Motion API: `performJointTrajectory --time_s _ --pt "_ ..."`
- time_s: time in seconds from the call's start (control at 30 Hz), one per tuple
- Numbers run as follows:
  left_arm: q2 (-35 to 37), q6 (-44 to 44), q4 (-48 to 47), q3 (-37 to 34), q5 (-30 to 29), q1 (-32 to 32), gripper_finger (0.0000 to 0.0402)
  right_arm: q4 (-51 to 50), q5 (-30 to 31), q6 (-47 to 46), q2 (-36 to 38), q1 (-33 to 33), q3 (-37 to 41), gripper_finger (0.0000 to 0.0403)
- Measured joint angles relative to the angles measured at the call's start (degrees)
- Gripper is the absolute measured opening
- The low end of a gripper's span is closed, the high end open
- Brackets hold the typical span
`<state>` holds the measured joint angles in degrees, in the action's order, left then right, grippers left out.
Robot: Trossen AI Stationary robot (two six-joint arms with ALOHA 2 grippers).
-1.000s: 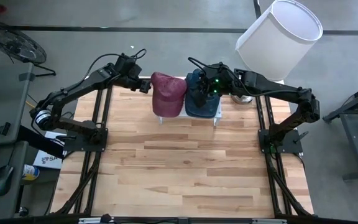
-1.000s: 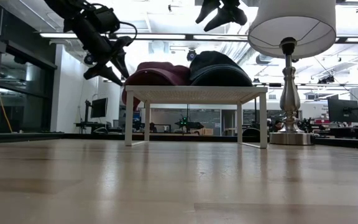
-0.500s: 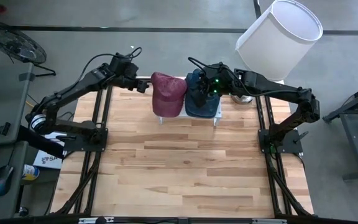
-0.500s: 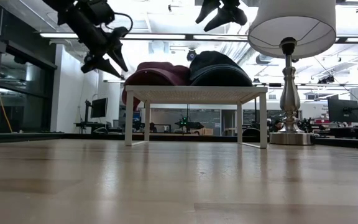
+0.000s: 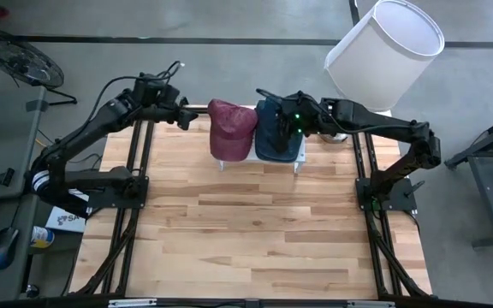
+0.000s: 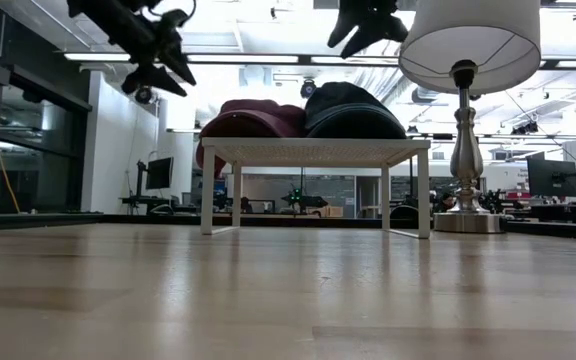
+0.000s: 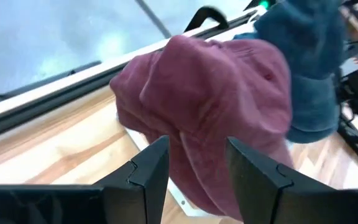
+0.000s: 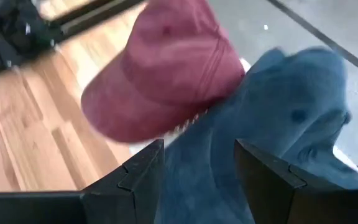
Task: Pick & Place hat
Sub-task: Return to Home Position
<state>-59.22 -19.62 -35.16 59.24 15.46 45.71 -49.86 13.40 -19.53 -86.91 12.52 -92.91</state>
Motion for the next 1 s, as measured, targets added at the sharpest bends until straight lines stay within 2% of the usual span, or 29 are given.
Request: performJointTrajectory --time_s 0.27,0.47,0.6,0.77,1.0 --pt "5.83 1.56 -2.19 0.0 -0.94 -2.39 0.0154 -3.54 1.85 0.52 0.04 -4.8 0.03 0.0188" --pt "8.61 2.28 -3.52 0.0 -3.89 -8.32 0.0154 -4.49 2.7 0.79 0.94 -8.73 0.07 0.0188" --pt "9.6 2.92 -3.98 0.0 -7.4 -12.99 0.0154 -3.68 3.8 1.6 4.12 -10.83 1.17 0.0188" --pt "10.85 4.37 -3.32 -1.77 -8.95 -17.27 0.0154 6.43 3.82 -3.21 15.01 -12.67 14.32 0.0188" --pt "14.96 2.8 4.83 -8.97 -5.48 -19.98 0.0154 20.75 6.34 -11.32 29.11 -16.89 33.03 0.0188"
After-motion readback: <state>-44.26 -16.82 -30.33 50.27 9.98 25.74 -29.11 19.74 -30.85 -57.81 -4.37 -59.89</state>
